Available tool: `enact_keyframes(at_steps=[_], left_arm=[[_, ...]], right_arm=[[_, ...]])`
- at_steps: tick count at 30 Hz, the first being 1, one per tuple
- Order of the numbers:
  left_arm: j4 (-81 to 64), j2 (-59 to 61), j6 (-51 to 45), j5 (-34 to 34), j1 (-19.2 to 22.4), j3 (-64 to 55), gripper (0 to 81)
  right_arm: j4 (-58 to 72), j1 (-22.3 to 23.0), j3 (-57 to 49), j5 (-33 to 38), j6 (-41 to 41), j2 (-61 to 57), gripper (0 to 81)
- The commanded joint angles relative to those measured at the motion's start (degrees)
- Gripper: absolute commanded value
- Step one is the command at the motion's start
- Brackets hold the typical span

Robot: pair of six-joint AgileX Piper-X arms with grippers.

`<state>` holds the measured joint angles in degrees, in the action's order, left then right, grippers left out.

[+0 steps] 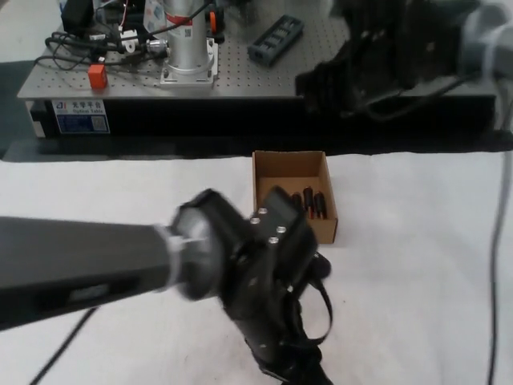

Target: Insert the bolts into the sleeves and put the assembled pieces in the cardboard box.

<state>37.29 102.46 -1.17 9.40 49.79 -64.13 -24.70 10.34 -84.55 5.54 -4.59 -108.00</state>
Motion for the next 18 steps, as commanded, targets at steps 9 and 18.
enact_keyframes(at_steps=[9,18], left_arm=[[5.2,8.9,3.0,-2.7,0.6,-8.1,24.4],[6.7,9.2,4.2,-1.1,0.7,-8.1,9.0]], right_arm=[[0.7,-2.0,22.6,0.3,0.8,28.3,32.9],[0.7,-2.3,31.5,0.3,-0.3,39.1,32.9]])
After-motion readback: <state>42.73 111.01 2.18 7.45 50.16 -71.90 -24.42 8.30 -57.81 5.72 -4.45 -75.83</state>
